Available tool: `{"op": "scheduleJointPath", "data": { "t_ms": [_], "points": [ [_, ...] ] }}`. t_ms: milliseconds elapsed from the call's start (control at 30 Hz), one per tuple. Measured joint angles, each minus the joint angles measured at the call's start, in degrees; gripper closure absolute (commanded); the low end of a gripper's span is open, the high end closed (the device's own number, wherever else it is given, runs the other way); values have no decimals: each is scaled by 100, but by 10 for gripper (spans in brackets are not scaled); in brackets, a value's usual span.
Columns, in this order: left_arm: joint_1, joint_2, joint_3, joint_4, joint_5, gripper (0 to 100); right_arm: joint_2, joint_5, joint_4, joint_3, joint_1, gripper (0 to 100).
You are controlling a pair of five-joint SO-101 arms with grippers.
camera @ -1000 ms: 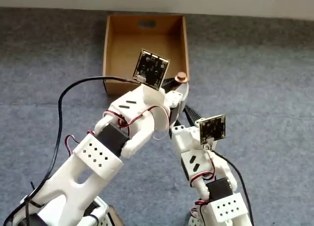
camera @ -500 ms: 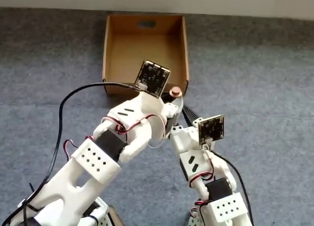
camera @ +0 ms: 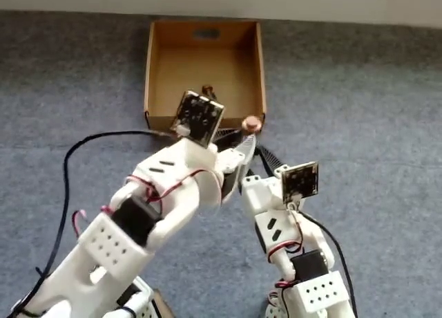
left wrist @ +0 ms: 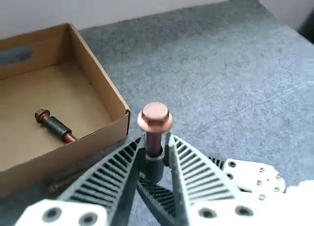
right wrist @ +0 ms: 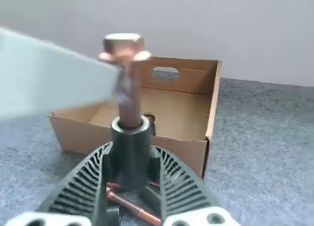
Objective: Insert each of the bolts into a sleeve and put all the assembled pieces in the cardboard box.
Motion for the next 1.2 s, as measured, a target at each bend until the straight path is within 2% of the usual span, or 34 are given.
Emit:
{"op": "scheduleJointPath", "data": {
  "t_ms": [133, 300, 400, 500, 667, 767, 933, 1033, 1200],
  "points": [
    [-18, -264, 0, 466, 0, 836, 9, 0, 18, 26, 9, 993],
    [-9, -290, 0, 563, -9, 838, 9, 0, 9, 26, 18, 993],
    [-149, -343, 0, 563, -9, 907, 9, 0, 9, 18, 18, 993],
    [-791, -343, 26, 563, -9, 992, 9, 0, 9, 18, 105, 993],
    [-2462, -352, 756, 651, 0, 964, 9, 0, 378, -229, 404, 993],
    [-3121, -352, 1398, 677, -132, 959, 9, 0, 1152, -958, 404, 993],
    [-3613, -352, 2119, 677, -554, 959, 281, 0, 2057, -2629, 413, 993],
    [-3648, -352, 2567, 563, -571, 956, 1143, 0, 2338, -3710, 413, 993],
    [-3640, -352, 3033, 220, -607, 956, 3508, 0, 3218, -5793, 413, 993]
  ]
}}
